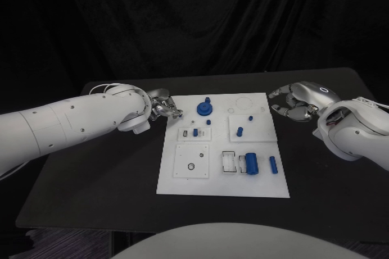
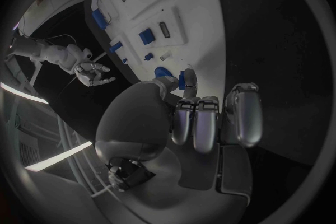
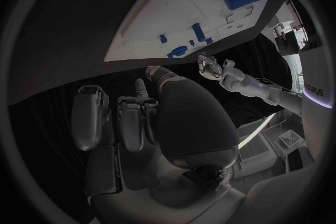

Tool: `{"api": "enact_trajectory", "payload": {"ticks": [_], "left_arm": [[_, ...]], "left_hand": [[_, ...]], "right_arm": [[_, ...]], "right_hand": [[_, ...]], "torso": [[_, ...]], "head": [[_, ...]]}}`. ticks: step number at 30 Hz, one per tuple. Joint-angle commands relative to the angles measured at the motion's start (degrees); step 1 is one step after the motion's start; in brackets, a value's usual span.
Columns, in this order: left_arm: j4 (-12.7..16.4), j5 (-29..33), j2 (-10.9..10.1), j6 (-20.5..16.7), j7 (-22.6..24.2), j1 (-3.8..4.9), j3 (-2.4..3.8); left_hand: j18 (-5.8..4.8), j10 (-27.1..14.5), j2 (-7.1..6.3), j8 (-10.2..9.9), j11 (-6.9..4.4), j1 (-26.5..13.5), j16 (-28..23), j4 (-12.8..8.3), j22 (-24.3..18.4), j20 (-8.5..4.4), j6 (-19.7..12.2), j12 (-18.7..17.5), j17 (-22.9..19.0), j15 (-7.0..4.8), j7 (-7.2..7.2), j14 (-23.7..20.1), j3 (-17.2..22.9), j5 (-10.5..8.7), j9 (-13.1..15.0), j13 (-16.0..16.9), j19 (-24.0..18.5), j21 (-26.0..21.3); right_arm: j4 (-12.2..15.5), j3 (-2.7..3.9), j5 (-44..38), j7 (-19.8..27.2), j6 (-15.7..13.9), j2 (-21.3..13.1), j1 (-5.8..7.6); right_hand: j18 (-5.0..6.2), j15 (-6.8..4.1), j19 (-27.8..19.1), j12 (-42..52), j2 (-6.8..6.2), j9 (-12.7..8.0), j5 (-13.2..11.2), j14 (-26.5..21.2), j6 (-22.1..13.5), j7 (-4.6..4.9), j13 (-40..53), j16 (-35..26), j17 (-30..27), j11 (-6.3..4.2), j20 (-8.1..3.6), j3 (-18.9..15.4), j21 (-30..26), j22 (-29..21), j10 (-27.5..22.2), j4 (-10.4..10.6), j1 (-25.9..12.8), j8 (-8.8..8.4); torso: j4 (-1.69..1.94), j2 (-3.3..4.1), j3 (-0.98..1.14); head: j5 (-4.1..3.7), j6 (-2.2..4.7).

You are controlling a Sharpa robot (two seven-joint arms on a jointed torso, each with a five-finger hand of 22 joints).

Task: Assemble the parts on the task board

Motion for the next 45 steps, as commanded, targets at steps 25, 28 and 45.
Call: {"api": "enact_trajectory", "payload": {"ticks": [25,28,45], "left_arm": [[15.64,-5.58,-9.45,-13.28,-0.15,-4.58,0.02],[15.68,-6.44,-9.25,-13.64,-0.23,-5.21,0.02],[15.27,-7.47,-8.45,-12.46,-1.09,-6.22,0.02]], "left_hand": [[-0.2,5.96,-1.0,0.49,-0.61,-1.03,0.15,-1.28,9.82,-0.19,1.92,-0.25,15.09,-0.3,-0.97,5.95,3.0,-0.66,0.42,15.04,-0.04,-0.15],[-0.22,5.96,-1.0,0.59,-0.67,-1.21,0.15,-1.36,9.91,-0.24,2.06,-0.25,15.09,-0.36,-1.01,5.95,3.39,-1.26,0.56,15.04,0.06,-0.07],[-0.24,5.96,-0.74,0.69,-0.69,-2.79,0.15,-0.89,10.1,-0.34,2.15,-0.25,15.09,-0.44,-1.03,5.95,3.77,-4.33,1.02,15.04,0.21,-0.08]], "right_arm": [[0.34,0.03,-0.16,-1.67,0.82,-0.42,-0.13],[0.35,0.03,-0.16,-1.66,0.78,-0.45,-0.13],[0.23,0.03,-0.16,-1.62,0.8,-0.34,-0.14]], "right_hand": [[0.77,0.4,0.66,0.16,-0.08,-0.08,0.46,5.56,0.72,-0.16,15.06,-0.28,14.06,0.14,0.34,0.45,-0.33,11.07,5.97,-0.02,-0.6,-0.15],[0.77,0.4,0.66,0.16,-0.08,-0.08,0.46,5.56,0.72,-0.16,15.06,-0.28,14.06,0.14,0.34,0.45,-0.33,11.07,5.97,-0.02,-0.6,-0.15],[0.76,0.36,0.68,0.16,-0.12,-0.08,0.47,5.55,0.86,-0.2,15.06,-0.29,14.05,0.1,0.32,0.53,-0.28,11.09,5.97,-0.04,-0.68,-0.12]], "torso": [[0.05,-0.13,0.09],[-0.07,-0.16,0.13],[-0.06,0.06,-0.03]], "head": [[0.57,-0.01],[0.69,-0.01],[0.74,-0.01]]}}
